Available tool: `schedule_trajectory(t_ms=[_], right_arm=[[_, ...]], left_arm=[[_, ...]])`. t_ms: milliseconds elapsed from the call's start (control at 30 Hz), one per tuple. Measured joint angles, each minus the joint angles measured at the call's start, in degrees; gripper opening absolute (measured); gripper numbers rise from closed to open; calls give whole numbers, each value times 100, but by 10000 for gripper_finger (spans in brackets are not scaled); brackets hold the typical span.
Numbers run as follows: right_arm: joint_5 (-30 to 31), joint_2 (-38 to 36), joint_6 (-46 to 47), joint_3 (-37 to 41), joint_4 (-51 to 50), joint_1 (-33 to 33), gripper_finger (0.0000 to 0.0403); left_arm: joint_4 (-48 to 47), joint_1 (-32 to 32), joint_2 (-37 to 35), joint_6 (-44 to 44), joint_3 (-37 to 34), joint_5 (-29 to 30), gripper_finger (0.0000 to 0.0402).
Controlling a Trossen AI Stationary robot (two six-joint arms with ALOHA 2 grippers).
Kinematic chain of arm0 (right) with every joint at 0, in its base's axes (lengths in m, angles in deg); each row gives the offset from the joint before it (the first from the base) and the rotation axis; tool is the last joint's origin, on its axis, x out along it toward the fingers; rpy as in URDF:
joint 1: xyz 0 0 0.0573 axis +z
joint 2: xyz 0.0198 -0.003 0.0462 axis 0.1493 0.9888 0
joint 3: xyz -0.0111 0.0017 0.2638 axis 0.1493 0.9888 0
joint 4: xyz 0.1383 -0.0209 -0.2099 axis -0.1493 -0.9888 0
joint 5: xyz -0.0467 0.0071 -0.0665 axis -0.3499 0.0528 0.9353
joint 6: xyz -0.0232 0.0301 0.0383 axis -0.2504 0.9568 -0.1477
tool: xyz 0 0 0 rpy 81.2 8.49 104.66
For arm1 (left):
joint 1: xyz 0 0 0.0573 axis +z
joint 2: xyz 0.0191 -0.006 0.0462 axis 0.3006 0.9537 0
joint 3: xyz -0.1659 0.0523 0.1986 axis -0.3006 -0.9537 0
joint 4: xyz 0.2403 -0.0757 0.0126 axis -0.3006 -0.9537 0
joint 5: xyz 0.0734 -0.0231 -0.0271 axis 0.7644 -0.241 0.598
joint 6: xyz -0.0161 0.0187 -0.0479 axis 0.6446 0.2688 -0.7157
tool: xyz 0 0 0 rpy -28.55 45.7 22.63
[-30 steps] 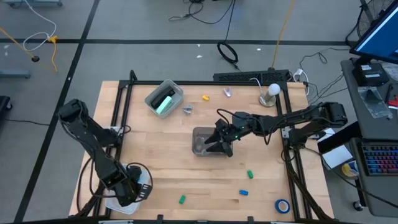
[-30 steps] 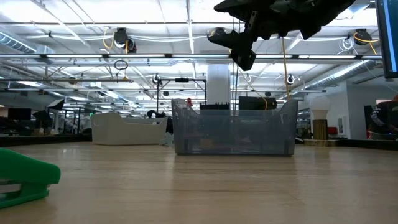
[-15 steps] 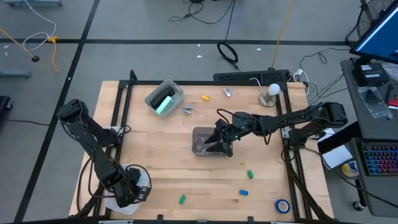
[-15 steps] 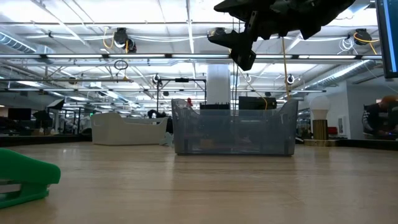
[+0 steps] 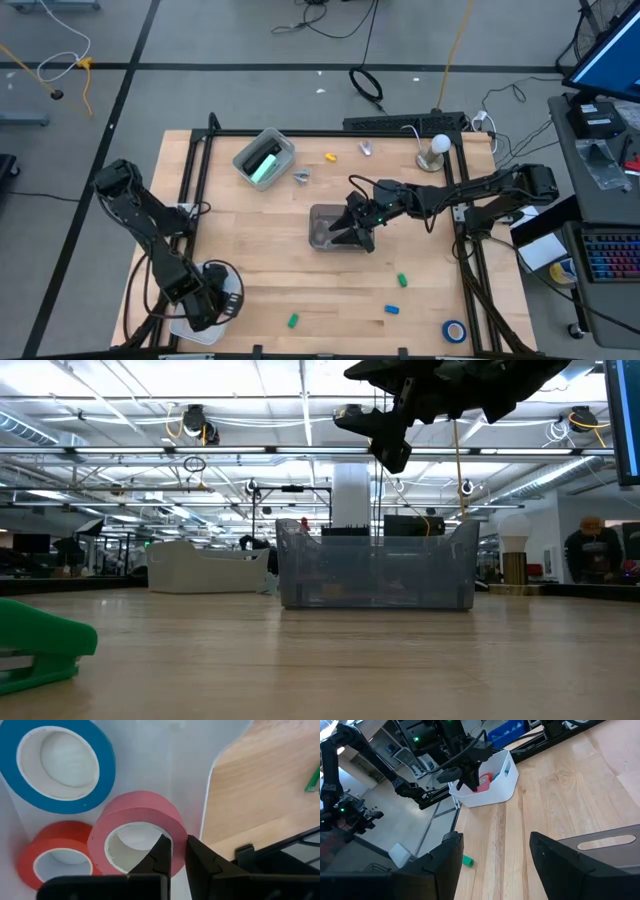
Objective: Pick and place Stapler, Stapler remover, tape
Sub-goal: Put the pink tape into the white bin
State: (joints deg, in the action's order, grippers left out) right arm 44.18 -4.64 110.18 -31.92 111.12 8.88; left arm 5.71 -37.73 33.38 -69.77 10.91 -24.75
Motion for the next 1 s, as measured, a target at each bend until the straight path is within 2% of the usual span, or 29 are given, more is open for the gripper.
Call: schedule_trajectory(t_ms=[300,700,1000], right_arm=[[0,0,0,0,0,0,221],[0,0,0,0,0,0,219],[0,0,2,0,0,0,215]], left_arm=[[-50,0,0,229,0,149,61],[-118,2,0,335,0,240,72],[65,0,0,305,0,-347,127]])
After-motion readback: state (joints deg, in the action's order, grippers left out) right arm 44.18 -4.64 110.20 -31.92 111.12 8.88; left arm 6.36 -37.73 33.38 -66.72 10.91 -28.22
